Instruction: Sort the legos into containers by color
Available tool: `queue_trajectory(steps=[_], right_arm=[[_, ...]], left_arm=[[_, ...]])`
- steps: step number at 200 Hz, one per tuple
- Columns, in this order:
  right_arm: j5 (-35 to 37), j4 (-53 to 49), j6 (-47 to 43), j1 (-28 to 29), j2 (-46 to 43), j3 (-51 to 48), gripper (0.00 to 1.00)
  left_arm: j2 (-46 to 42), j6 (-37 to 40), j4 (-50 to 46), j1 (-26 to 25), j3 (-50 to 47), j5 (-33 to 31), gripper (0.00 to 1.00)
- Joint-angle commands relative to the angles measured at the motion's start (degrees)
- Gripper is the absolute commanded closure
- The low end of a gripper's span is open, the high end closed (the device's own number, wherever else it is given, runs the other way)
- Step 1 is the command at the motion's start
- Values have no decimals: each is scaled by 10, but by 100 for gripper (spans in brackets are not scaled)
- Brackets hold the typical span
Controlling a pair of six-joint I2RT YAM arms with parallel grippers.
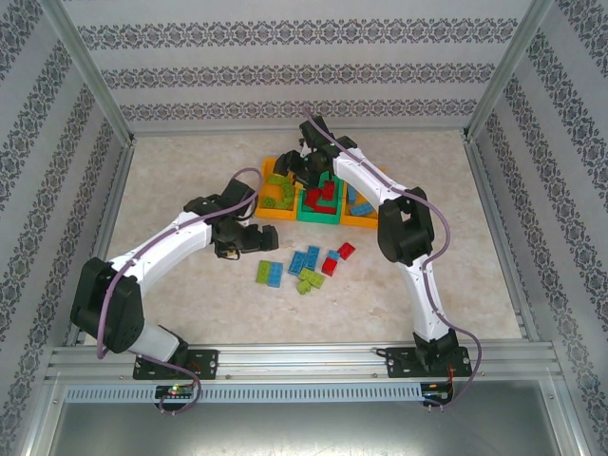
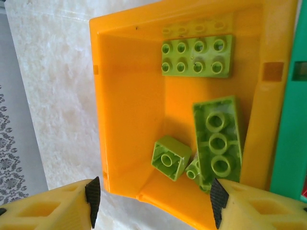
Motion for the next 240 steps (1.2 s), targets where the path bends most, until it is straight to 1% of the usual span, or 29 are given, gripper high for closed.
queue_trajectory(steps=[1, 46, 73, 105, 133, 176, 201, 240], right_arm=[[0, -3, 0, -1, -12, 9, 34], [7, 15, -16, -8, -75, -40, 31], [8, 39, -25, -23, -128, -104, 29], [20, 42, -53, -47, -191, -176, 28], [28, 46, -66, -73, -247, -247, 28], [28, 59, -66, -117, -314, -339, 28], [30, 59, -69, -131, -337, -365, 28], [39, 58, -70, -136, -358, -386, 27]], left_arm=[[18, -8, -35, -25, 19, 19, 3], [45, -26, -52, -78, 19, 34, 8], [58, -50, -30, -109, 16, 31, 9], [100, -53, -25, -135, 42, 13, 11], [133, -51, -29, -143, 55, -3, 13], [153, -46, -15, -147, 56, -15, 13], [166, -38, -8, -148, 59, -23, 13], [186, -22, 8, -154, 69, -23, 13]])
